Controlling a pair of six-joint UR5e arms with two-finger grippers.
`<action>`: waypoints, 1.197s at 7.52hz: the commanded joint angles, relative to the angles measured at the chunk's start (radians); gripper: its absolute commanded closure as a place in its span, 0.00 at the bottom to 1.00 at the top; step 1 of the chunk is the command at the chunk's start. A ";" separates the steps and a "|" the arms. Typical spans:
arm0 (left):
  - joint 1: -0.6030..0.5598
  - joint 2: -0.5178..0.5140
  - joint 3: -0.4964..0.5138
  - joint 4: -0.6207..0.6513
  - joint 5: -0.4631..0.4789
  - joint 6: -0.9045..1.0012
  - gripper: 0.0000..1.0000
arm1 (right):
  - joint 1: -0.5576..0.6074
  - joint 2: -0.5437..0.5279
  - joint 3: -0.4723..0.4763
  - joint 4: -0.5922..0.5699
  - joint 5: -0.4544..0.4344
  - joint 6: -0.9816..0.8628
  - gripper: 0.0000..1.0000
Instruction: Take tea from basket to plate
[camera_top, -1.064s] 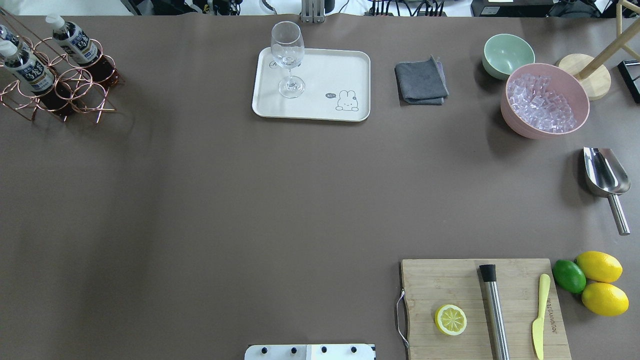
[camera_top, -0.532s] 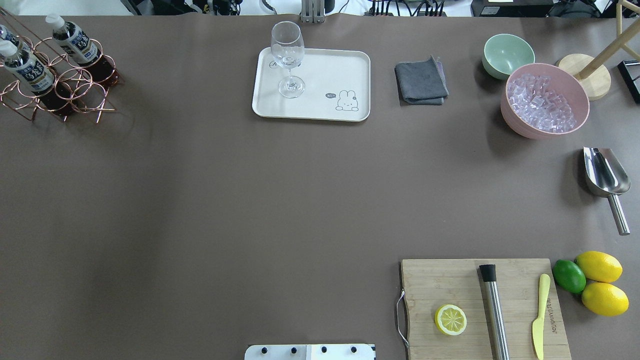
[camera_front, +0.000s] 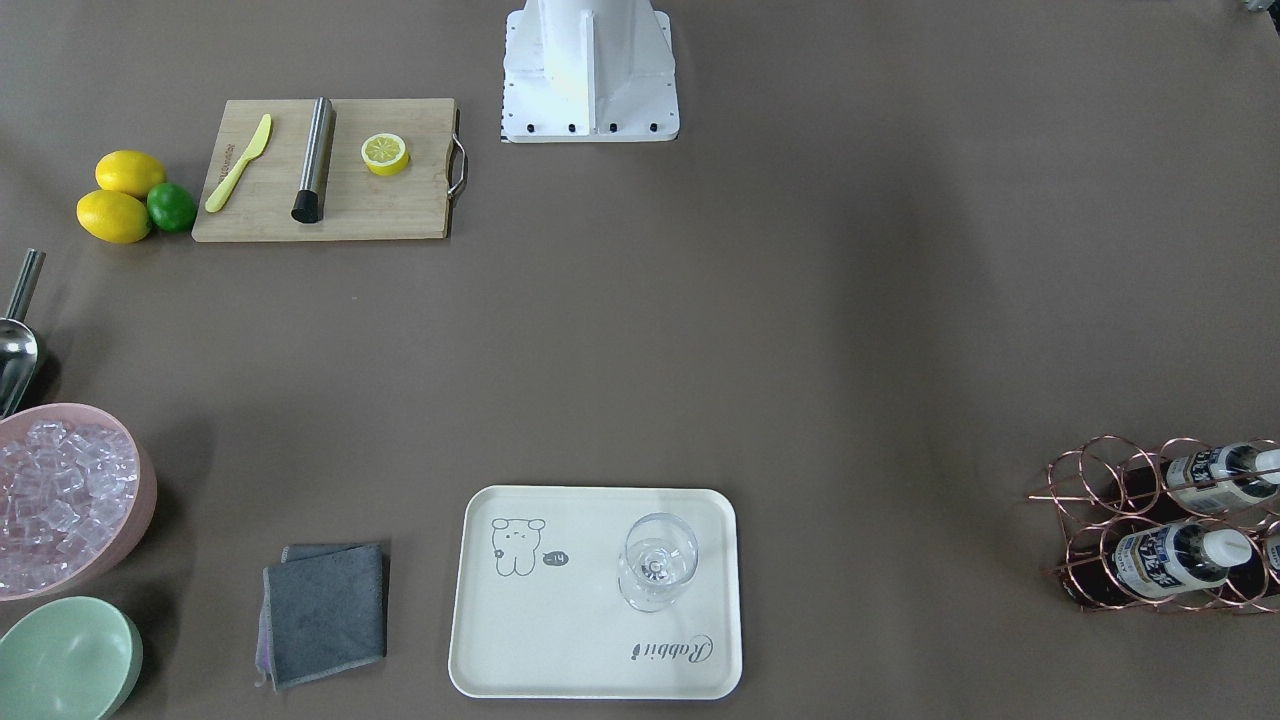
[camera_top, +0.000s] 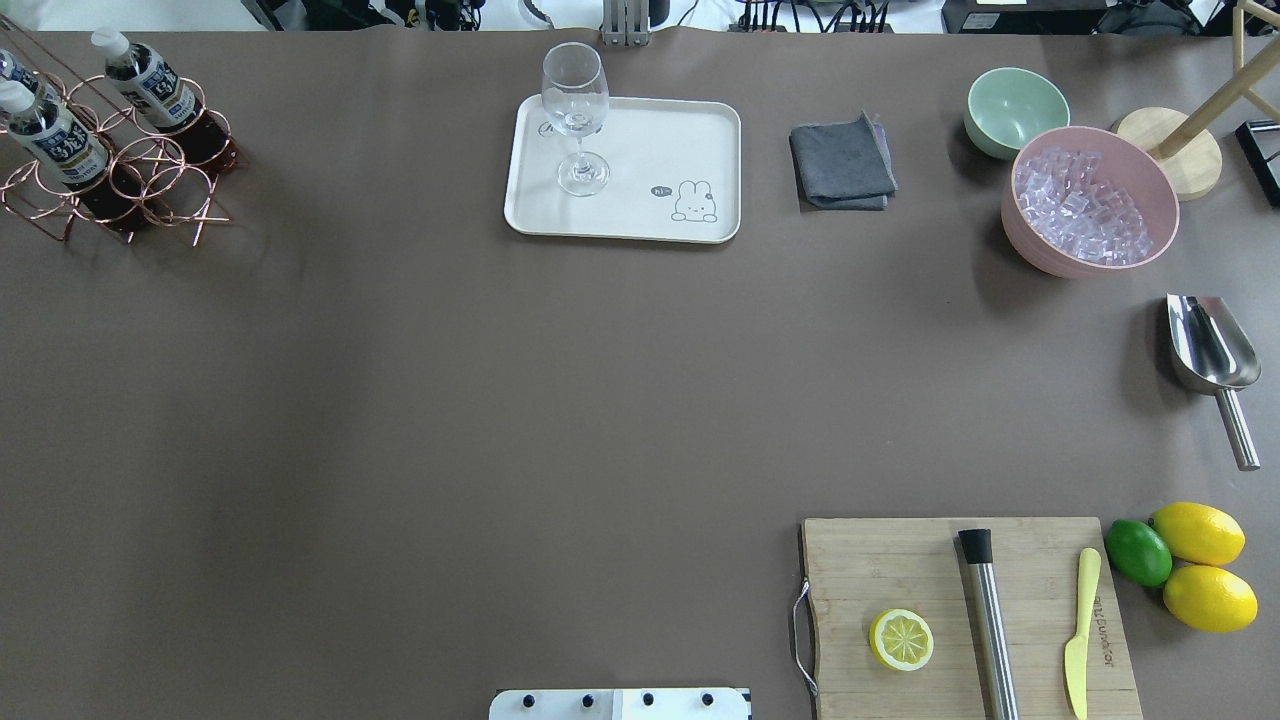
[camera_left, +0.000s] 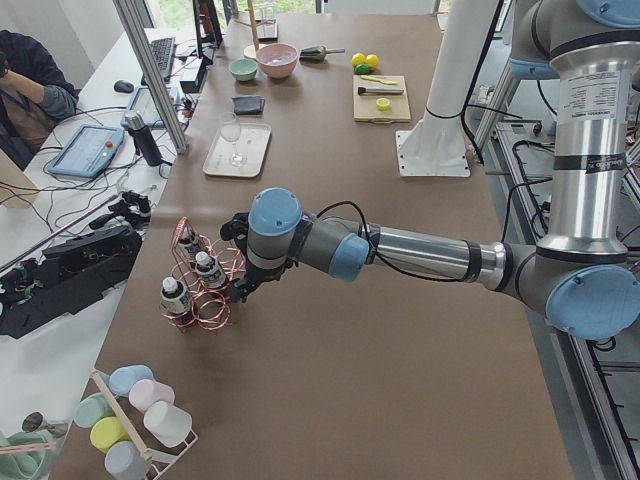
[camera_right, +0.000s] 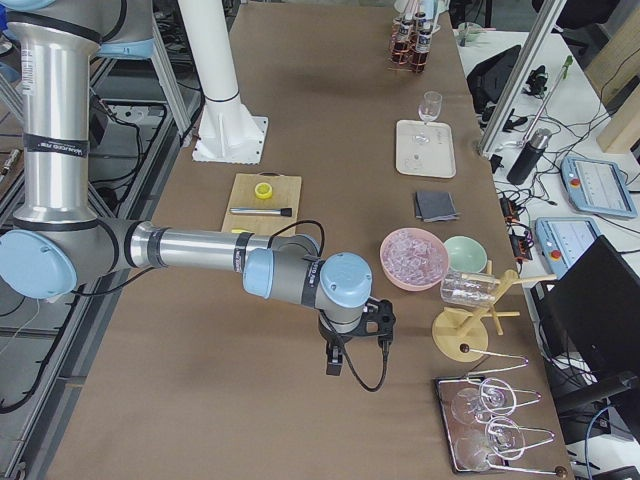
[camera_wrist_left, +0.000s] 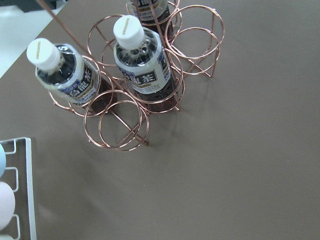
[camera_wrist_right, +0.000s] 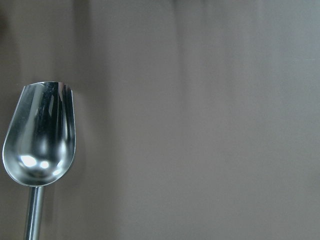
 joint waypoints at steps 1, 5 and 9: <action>-0.014 -0.221 0.083 0.273 0.001 0.384 0.08 | 0.000 0.000 0.000 0.000 0.000 0.000 0.00; -0.003 -0.519 0.368 0.440 -0.012 0.650 0.07 | 0.000 0.000 0.000 0.000 0.000 0.000 0.00; 0.037 -0.615 0.415 0.439 -0.015 0.655 0.08 | 0.000 0.000 0.000 0.000 0.000 0.000 0.00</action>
